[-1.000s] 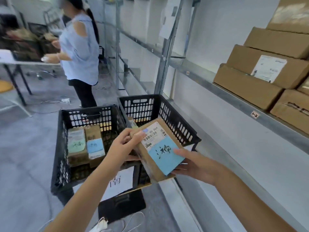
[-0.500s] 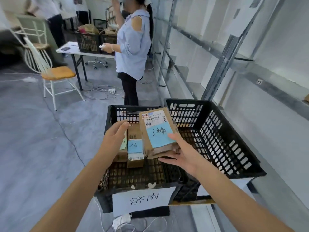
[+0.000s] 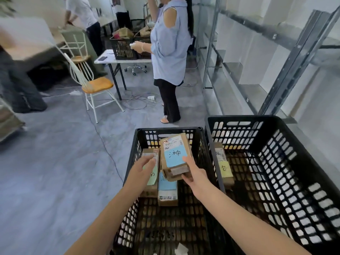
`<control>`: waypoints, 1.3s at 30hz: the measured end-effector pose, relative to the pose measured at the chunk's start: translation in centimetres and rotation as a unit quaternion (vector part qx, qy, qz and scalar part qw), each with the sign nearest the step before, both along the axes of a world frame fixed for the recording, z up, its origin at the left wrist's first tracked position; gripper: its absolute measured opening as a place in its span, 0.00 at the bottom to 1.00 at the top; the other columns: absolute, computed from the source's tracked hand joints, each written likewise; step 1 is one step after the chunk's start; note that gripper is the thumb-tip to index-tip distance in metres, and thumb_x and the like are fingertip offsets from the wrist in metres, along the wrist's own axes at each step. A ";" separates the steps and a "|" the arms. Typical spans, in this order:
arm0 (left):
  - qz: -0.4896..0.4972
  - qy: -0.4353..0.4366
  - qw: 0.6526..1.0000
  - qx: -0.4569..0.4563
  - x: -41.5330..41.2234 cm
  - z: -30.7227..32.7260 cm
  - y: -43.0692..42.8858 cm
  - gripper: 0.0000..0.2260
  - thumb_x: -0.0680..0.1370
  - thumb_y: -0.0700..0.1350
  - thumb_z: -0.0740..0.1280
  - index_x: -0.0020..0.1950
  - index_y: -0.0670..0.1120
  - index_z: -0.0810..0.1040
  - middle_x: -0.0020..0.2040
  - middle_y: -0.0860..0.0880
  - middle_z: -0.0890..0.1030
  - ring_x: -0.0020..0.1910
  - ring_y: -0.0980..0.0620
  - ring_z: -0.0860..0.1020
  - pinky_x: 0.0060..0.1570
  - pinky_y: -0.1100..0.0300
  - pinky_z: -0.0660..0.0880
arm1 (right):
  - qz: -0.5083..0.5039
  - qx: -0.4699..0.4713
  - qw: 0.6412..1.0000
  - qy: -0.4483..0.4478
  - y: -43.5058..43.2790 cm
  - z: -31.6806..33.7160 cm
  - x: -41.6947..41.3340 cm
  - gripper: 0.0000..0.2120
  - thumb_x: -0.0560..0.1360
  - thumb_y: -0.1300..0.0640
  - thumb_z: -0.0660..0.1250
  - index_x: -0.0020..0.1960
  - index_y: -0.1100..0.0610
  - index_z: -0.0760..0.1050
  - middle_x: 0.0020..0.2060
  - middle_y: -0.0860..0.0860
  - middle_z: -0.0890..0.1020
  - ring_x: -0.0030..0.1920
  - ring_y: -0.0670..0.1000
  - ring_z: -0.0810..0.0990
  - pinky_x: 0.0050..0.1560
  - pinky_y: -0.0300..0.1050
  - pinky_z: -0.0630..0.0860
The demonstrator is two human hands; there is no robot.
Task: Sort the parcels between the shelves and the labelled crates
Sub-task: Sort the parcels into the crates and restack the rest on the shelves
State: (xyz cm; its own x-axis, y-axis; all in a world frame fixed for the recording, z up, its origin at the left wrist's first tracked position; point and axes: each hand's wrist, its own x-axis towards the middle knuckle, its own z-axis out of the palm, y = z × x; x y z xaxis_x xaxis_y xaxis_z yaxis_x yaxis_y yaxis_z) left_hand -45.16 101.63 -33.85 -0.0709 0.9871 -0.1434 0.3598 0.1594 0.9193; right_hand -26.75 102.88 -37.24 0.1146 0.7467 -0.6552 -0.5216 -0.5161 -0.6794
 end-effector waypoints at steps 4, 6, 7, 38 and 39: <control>-0.024 0.024 0.999 -0.017 1.9 -1.4 2.3 0.14 0.81 0.51 0.64 0.67 0.53 0.76 0.65 0.53 0.78 0.63 0.53 0.76 0.54 0.60 0.74 | 0.003 -0.041 0.999 0.018 1.6 -1.7 1.1 0.24 0.70 0.48 0.78 0.60 0.58 0.77 0.53 0.57 0.83 0.56 0.54 0.80 0.44 0.45 0.81; -0.039 0.038 0.998 -0.025 2.6 -2.0 2.9 0.18 0.80 0.52 0.65 0.70 0.52 0.74 0.69 0.53 0.75 0.66 0.54 0.72 0.62 0.55 0.72 | -0.011 -0.057 0.998 0.038 2.1 -2.0 1.2 0.24 0.69 0.49 0.78 0.59 0.59 0.76 0.54 0.58 0.82 0.56 0.56 0.79 0.45 0.47 0.82; -0.047 0.051 0.997 -0.028 2.9 -2.4 3.1 0.19 0.80 0.53 0.66 0.70 0.53 0.73 0.70 0.54 0.74 0.66 0.55 0.71 0.65 0.53 0.70 | -0.021 -0.060 0.997 0.038 2.2 -2.2 1.2 0.24 0.69 0.50 0.78 0.59 0.60 0.76 0.54 0.59 0.81 0.55 0.56 0.79 0.44 0.47 0.81; -0.096 -0.041 0.994 -0.044 0.4 -6.4 7.4 0.17 0.82 0.47 0.63 0.71 0.55 0.71 0.65 0.63 0.69 0.64 0.61 0.67 0.60 0.60 0.67 | -0.192 -0.102 0.976 -0.009 2.8 -9.7 -1.5 0.18 0.72 0.54 0.76 0.57 0.57 0.74 0.56 0.59 0.83 0.52 0.56 0.82 0.57 0.54 0.77; -0.097 -0.041 0.993 -0.045 0.3 -6.5 7.5 0.17 0.82 0.47 0.63 0.70 0.56 0.71 0.64 0.63 0.69 0.62 0.62 0.68 0.59 0.62 0.68 | -0.202 -0.113 0.973 -0.016 2.7 -9.9 -1.6 0.17 0.71 0.55 0.77 0.53 0.56 0.72 0.54 0.59 0.83 0.49 0.55 0.82 0.56 0.54 0.77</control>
